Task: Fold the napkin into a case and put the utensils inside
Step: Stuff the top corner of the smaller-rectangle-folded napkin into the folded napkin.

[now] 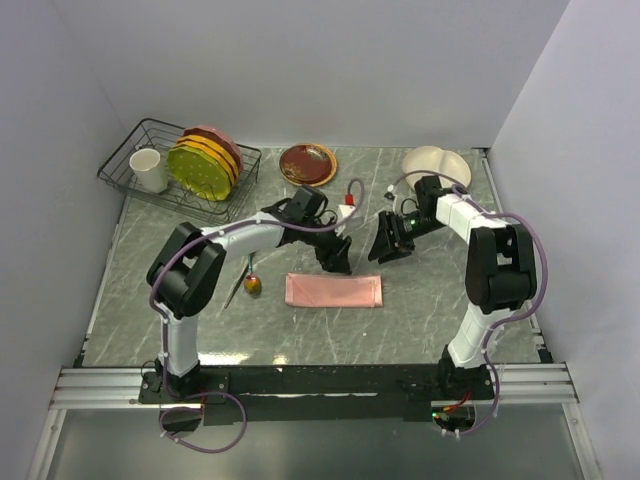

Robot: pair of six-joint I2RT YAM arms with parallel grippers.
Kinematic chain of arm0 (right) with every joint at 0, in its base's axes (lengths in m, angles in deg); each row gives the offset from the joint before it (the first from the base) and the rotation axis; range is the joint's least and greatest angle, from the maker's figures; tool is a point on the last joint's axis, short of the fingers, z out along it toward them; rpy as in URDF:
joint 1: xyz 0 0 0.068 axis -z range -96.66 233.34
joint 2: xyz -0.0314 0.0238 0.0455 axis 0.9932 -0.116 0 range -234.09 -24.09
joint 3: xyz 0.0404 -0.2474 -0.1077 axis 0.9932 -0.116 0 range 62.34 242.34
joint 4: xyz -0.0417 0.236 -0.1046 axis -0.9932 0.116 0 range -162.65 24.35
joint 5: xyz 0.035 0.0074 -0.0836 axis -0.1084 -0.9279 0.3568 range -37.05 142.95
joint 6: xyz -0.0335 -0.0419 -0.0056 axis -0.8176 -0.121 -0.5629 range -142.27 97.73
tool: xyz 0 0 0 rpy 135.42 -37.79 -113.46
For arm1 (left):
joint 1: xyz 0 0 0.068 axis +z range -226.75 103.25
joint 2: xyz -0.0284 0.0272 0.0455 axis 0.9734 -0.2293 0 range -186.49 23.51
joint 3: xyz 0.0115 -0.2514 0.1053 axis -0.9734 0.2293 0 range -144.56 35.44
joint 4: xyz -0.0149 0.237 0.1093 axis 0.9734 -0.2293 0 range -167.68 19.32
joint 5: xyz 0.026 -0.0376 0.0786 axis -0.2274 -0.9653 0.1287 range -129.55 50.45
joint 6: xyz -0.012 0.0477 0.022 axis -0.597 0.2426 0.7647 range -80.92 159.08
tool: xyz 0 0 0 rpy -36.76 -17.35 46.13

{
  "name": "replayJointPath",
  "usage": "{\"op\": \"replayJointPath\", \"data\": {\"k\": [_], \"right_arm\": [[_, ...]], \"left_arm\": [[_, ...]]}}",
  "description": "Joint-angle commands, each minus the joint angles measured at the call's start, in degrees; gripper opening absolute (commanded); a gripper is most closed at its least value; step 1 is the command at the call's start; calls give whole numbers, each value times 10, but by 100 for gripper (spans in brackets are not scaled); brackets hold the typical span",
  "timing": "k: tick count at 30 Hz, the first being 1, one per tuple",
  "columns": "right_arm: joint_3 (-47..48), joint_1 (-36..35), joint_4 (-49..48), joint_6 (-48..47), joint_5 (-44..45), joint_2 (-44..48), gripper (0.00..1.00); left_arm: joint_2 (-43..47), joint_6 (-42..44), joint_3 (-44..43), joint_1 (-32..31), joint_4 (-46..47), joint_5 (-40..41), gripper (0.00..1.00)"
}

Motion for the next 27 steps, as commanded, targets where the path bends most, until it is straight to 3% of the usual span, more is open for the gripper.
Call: {"op": "replayJointPath", "data": {"k": [1, 5, 15, 27], "right_arm": [[-20, 8, 7, 10, 26, -16, 57], [-26, 20, -19, 40, 23, -36, 57], [-24, 32, -27, 81, -15, -61, 57], [-33, 45, -25, 109, -23, -75, 50]], "left_arm": [[-4, 94, -2, -18, 72, 40, 63], [-42, 145, -31, -47, 50, 42, 60], [-98, 180, -102, -80, 3, 26, 62], [-110, 196, -111, -97, -39, -5, 52]]}}
